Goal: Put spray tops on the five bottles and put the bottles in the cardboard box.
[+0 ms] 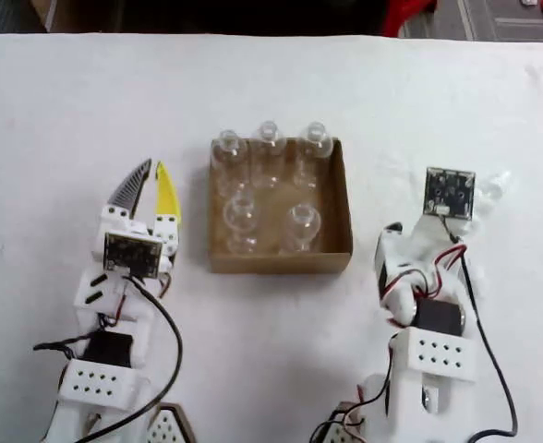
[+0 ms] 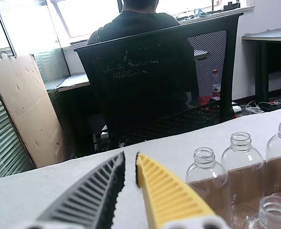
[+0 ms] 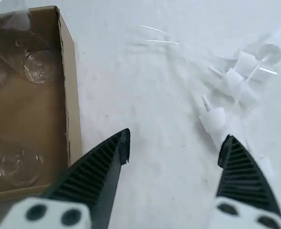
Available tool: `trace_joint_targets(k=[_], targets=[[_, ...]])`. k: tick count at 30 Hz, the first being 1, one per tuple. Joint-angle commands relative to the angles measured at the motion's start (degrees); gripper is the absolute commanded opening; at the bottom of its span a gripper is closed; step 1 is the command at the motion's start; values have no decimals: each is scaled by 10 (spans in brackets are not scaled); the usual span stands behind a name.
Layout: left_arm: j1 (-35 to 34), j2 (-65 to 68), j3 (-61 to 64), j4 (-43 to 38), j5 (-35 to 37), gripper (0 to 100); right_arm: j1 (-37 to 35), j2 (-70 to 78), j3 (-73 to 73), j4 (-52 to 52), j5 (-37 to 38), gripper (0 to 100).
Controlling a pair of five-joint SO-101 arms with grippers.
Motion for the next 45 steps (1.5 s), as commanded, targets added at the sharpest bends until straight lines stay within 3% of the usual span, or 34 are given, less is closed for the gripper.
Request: trace_joint_targets(k=[1,16,22,34,45], targets=[[0,-10,-8,-16,-6,46,9,-7,7,-37,-6,276],[0,-10,-8,-16,-1,47,9,-7,8,-37,-6,276],[0,-11,-28,11,50,136,11,-7,8,-40,-6,276],[-36,-11,-273,351,81,139,39,-7,13,-41,-6,276],[-9,-7,-697,822,84,181,37,-7,17,-43,-6,276]])
